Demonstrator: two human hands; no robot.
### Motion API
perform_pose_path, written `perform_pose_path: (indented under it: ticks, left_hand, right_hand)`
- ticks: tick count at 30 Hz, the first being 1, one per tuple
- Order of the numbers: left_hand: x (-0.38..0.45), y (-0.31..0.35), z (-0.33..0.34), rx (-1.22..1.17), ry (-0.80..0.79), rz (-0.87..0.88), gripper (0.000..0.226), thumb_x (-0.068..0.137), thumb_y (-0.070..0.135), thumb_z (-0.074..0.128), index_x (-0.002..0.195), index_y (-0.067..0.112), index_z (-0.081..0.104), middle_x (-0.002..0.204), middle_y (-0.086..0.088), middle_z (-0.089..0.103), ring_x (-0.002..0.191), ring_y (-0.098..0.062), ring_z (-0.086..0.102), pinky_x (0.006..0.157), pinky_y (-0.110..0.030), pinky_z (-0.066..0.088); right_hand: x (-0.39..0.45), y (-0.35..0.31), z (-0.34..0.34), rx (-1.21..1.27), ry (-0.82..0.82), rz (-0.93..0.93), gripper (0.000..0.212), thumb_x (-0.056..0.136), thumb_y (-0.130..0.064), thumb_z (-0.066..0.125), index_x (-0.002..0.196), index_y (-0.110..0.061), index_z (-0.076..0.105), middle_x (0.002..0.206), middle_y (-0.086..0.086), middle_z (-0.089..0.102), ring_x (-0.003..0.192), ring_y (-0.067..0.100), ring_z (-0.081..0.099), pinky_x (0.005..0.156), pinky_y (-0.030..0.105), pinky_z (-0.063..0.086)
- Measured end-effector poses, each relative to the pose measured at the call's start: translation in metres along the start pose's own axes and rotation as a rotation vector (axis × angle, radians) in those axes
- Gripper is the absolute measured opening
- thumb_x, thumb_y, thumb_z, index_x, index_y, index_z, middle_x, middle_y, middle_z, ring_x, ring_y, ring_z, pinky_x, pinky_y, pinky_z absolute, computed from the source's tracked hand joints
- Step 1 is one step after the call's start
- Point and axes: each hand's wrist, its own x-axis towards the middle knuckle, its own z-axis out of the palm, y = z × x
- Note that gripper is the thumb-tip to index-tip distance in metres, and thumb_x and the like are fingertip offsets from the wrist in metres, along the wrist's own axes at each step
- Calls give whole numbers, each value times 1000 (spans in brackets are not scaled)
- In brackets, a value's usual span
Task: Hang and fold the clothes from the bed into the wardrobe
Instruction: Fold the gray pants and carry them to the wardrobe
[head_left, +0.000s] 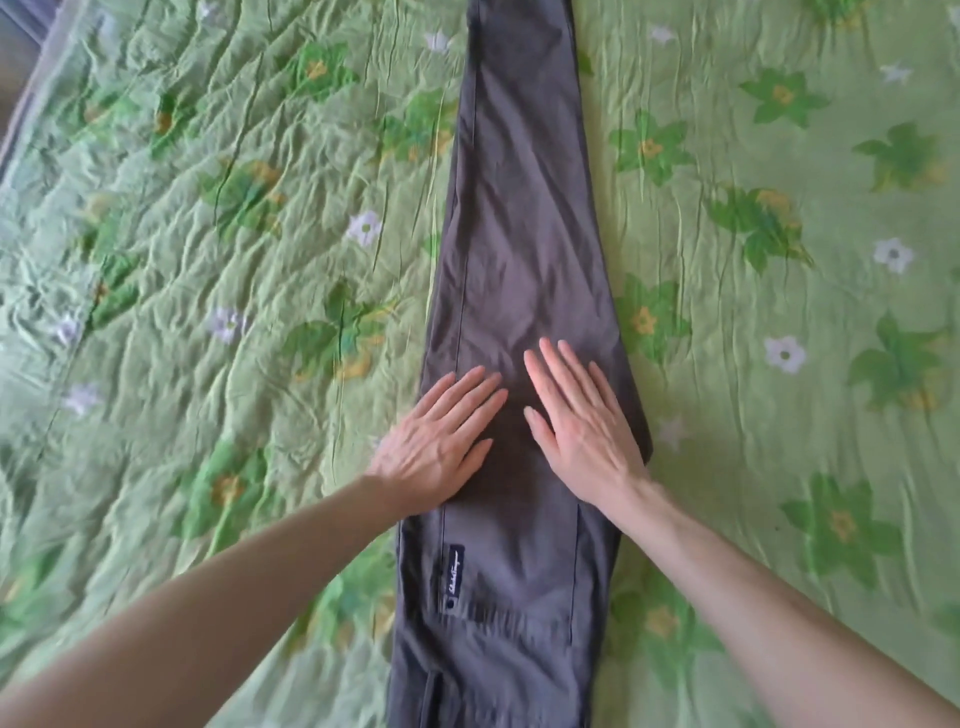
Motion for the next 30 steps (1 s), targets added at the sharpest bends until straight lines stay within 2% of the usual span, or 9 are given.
perform_pose_path:
  ticks: [4,8,11,14,17,20,25,28,30]
  left_hand:
    - [-78,8,0,91,-92,334,62,101,9,43,162,6,33,170,-11,30,160,-26,23,129,-49,24]
    - [-131,3,0,183,-212,598,61,107,8,41,166,8,24,174,-10,17,162,-24,13,131,-47,18]
    - [-146,4,-1,198,-256,632,69,104,19,51,166,10,22,175,-9,15,162,-23,13,131,-46,14]
    - [-140,9,-2,182,-290,630,79,99,30,54,167,14,18,175,-10,14,162,-26,12,130,-48,13]
    - [-133,16,2,230,-351,641,100,87,52,60,168,16,13,174,-15,17,161,-32,16,130,-50,11]
    - [-132,24,4,262,-413,600,112,81,62,64,169,20,8,173,-21,16,160,-38,15,129,-56,13]
    - [-145,26,3,51,-377,501,80,98,46,42,169,26,10,175,-12,12,162,-31,11,129,-52,12]
    - [-153,33,-1,-249,-253,277,69,104,40,56,164,26,27,167,-1,35,151,-21,40,123,-43,35]
    - [-153,44,-7,-512,-46,48,41,107,45,50,142,24,52,138,4,59,120,-15,62,103,-30,51]
  right_hand:
    - [-76,-6,-13,9,11,-339,63,95,-8,51,158,-11,41,166,5,34,156,21,29,123,46,32]
    - [-147,3,-16,-97,-262,-682,91,72,-17,60,161,-20,37,167,1,34,156,20,29,126,45,25]
    - [-172,4,-12,-180,-387,-736,102,71,-30,68,164,-26,27,171,2,23,159,22,17,128,48,15]
    - [-184,-2,-4,-299,-403,-718,110,71,-41,78,165,-25,23,172,6,20,158,27,19,124,51,25]
    - [-191,-9,4,-276,-374,-727,92,81,-17,59,165,-26,23,171,6,23,158,28,21,126,50,21]
    - [-192,-11,3,-191,-441,-673,89,79,-14,46,165,-25,25,172,5,20,159,27,16,127,50,14]
    - [-188,-15,-5,276,-338,-401,51,102,-17,46,152,-13,47,164,0,40,154,15,33,127,41,24]
    - [-190,-31,-17,619,-243,67,38,106,-51,44,138,-36,56,137,-19,62,128,7,60,105,37,51]
    - [-183,-47,-22,721,-143,320,18,104,-53,50,116,-44,60,108,-25,70,97,-3,68,80,25,54]
